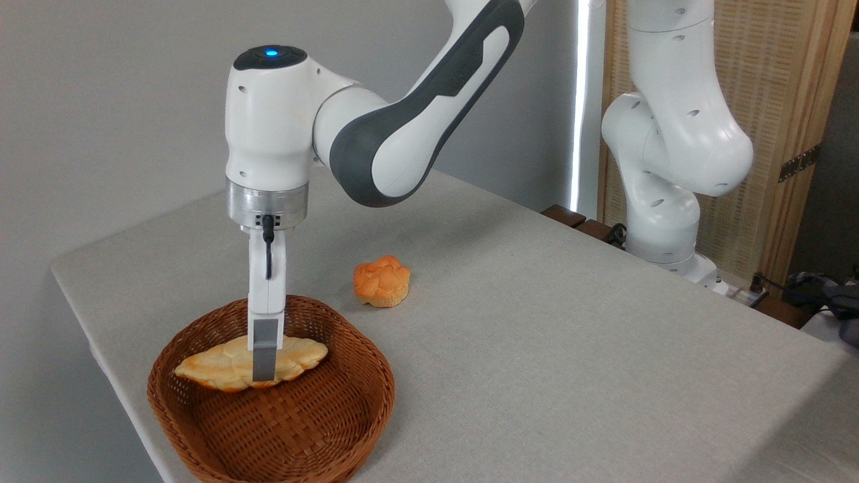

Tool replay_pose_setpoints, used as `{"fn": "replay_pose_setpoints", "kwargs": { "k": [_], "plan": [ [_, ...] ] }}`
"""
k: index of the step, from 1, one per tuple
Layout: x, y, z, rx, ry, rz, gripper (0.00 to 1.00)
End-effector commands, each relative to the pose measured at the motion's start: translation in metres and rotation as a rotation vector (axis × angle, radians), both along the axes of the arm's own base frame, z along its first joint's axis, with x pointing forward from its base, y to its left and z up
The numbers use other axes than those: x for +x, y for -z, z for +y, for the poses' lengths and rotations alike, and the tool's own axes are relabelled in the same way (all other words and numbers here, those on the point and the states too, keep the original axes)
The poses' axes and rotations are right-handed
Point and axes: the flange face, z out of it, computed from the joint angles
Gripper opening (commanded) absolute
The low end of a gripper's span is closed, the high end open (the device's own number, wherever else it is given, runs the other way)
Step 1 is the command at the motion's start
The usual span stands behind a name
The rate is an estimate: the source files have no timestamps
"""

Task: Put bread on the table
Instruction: 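Lower the gripper into the basket and grasp the flat golden bread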

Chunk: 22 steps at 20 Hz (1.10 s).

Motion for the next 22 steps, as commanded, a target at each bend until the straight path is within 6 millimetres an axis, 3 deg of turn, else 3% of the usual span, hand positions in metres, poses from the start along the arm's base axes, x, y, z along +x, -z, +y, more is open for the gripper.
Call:
{"fn": "replay_pose_setpoints", "kwargs": {
  "k": [1, 3, 11, 14, 22],
  "plan": [
    [0.0004, -0.0004, -0.0004, 0.011, 0.017, -0.016, 1.0],
    [0.0007, 0.0033, -0.0014, 0.014, 0.021, -0.01, 1.0],
    [0.0007, 0.0089, -0.0033, 0.026, 0.062, -0.006, 0.44],
    [0.0005, 0.0089, -0.0043, 0.026, 0.064, -0.006, 0.39],
    [0.0007, 0.0072, -0.0043, 0.026, 0.063, -0.009, 0.39]
  ]
}}
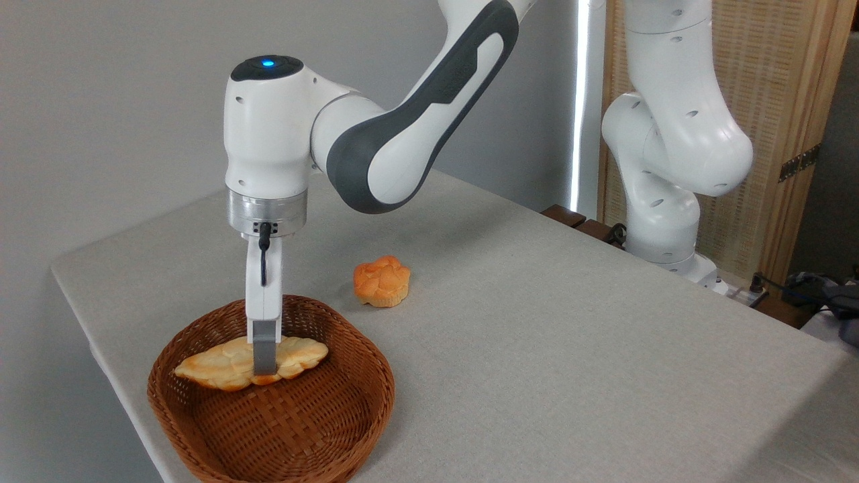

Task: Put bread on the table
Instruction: 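Lower the gripper into the basket and grasp the flat golden bread, then lift the flat bread out of the basket and carry it beside the orange bun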

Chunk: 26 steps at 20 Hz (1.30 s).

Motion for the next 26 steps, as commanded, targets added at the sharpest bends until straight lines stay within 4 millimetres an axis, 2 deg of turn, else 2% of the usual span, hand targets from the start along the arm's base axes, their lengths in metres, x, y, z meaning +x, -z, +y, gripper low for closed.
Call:
{"fn": "replay_pose_setpoints", "kwargs": {
  "k": [1, 5, 11, 15, 18, 21, 23, 26],
  "plan": [
    [0.0, -0.003, -0.001, 0.006, 0.016, -0.018, 0.39],
    [-0.002, -0.013, 0.001, -0.005, 0.003, -0.025, 0.39],
    [-0.011, -0.056, 0.014, -0.028, -0.038, -0.05, 0.39],
    [-0.025, -0.091, 0.039, -0.075, -0.091, -0.03, 0.39],
    [-0.046, -0.123, 0.069, -0.086, -0.12, 0.01, 0.39],
    [-0.075, -0.148, 0.095, -0.099, -0.135, 0.085, 0.39],
    [-0.1, -0.151, 0.107, -0.112, -0.142, 0.14, 0.39],
    [-0.13, -0.138, 0.115, -0.13, -0.17, 0.207, 0.39]
  ]
}}
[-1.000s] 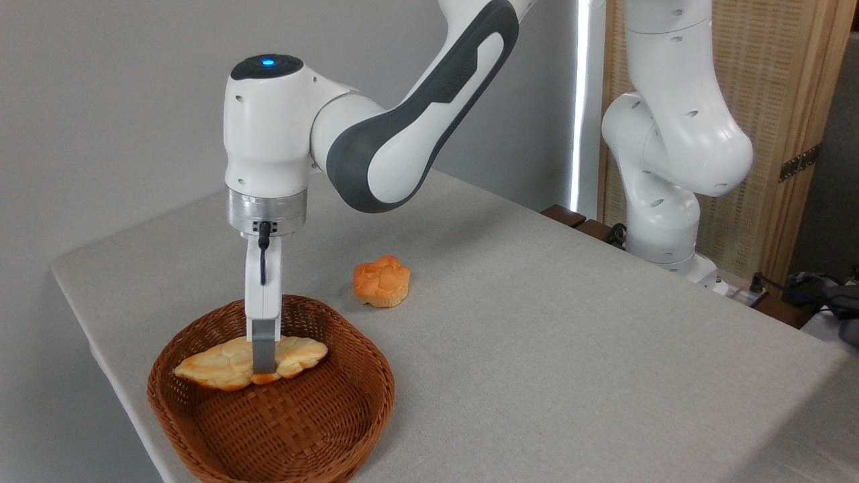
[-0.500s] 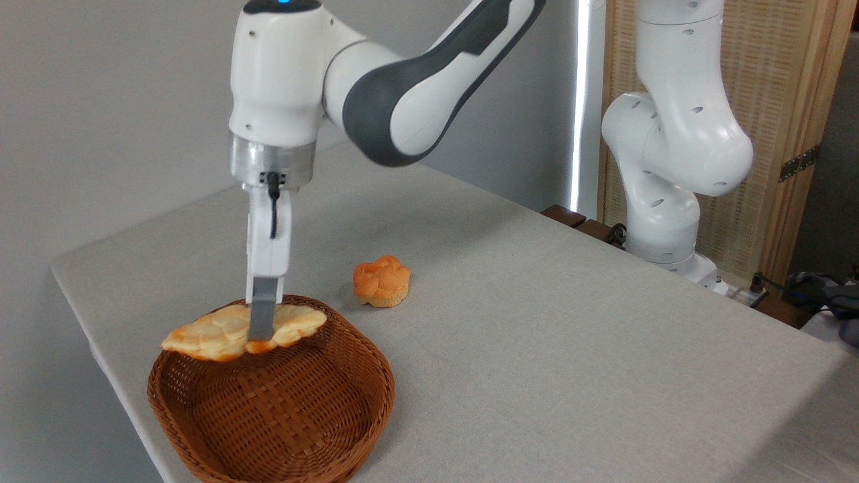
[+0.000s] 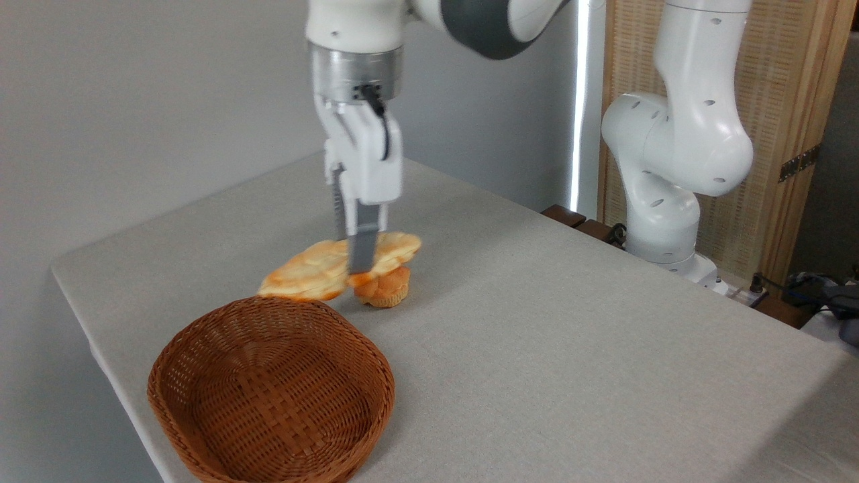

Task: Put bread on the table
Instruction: 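Lift the flat bread out of the basket and carry it beside the orange bun, then lower the bread onto the table, open the gripper and raise it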

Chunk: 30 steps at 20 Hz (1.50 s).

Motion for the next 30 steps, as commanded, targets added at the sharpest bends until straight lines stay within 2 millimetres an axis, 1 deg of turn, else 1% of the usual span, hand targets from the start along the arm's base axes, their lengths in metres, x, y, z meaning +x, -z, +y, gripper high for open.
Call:
{"fn": "replay_pose_setpoints", "kwargs": {
  "k": [1, 3, 5, 7, 8, 9, 11, 12, 14, 15, 16, 18, 19, 21, 25, 26, 30],
  "plan": [
    [-0.045, 0.02, 0.007, -0.045, -0.037, 0.099, 0.39],
    [-0.059, 0.035, 0.008, -0.048, -0.063, 0.155, 0.39],
    [-0.069, 0.057, 0.007, -0.04, -0.083, 0.213, 0.39],
    [-0.074, 0.072, 0.004, -0.035, -0.078, 0.244, 0.39],
    [-0.075, 0.075, 0.004, -0.034, -0.078, 0.25, 0.39],
    [-0.078, 0.084, 0.003, -0.032, -0.078, 0.27, 0.42],
    [-0.081, 0.091, 0.002, -0.031, -0.079, 0.286, 0.43],
    [-0.08, 0.093, 0.002, -0.03, -0.08, 0.288, 0.44],
    [-0.079, 0.096, 0.003, -0.027, -0.078, 0.29, 0.53],
    [-0.08, 0.098, 0.005, -0.022, -0.077, 0.293, 0.54],
    [-0.08, 0.099, 0.006, -0.012, -0.074, 0.294, 0.57],
    [-0.08, 0.099, 0.006, -0.001, -0.071, 0.29, 0.69],
    [-0.079, 0.1, 0.006, -0.001, -0.076, 0.291, 0.78],
    [-0.079, 0.099, 0.007, -0.001, -0.078, 0.289, 0.83],
    [-0.078, 0.098, 0.008, 0.005, -0.075, 0.283, 0.97],
    [-0.078, 0.098, 0.009, 0.008, -0.075, 0.283, 1.0],
    [-0.078, 0.098, 0.009, 0.007, -0.076, 0.282, 1.0]
  ]
}}
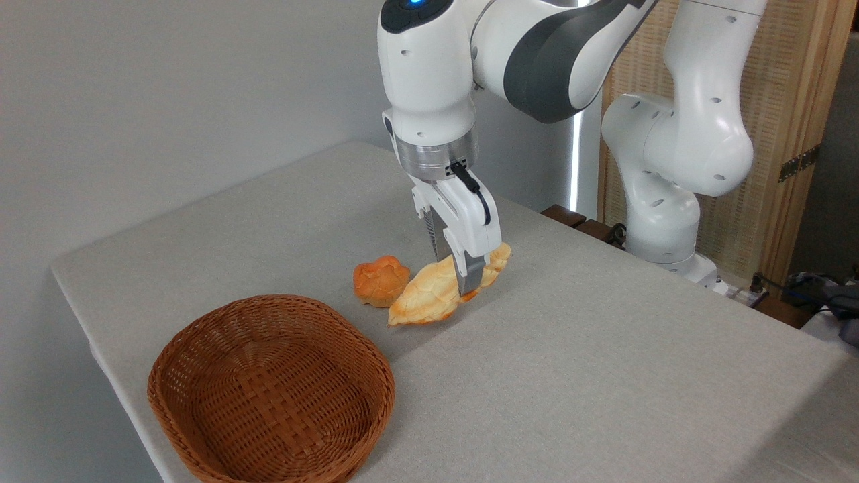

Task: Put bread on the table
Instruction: 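Lower the bread onto the table, open the gripper and raise it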

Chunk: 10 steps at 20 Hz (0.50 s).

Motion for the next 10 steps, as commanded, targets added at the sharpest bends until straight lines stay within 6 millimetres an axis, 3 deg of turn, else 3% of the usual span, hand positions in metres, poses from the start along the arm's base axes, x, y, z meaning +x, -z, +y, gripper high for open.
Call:
{"fn": "replay_pose_setpoints", "kwargs": {
  "k": [1, 10],
  "plan": [
    [-0.0012, -0.0036, 0.0032, 0.009, -0.017, -0.012, 1.0],
    [0.0008, -0.0085, 0.0033, 0.008, -0.026, -0.021, 1.0]
  ]
}}
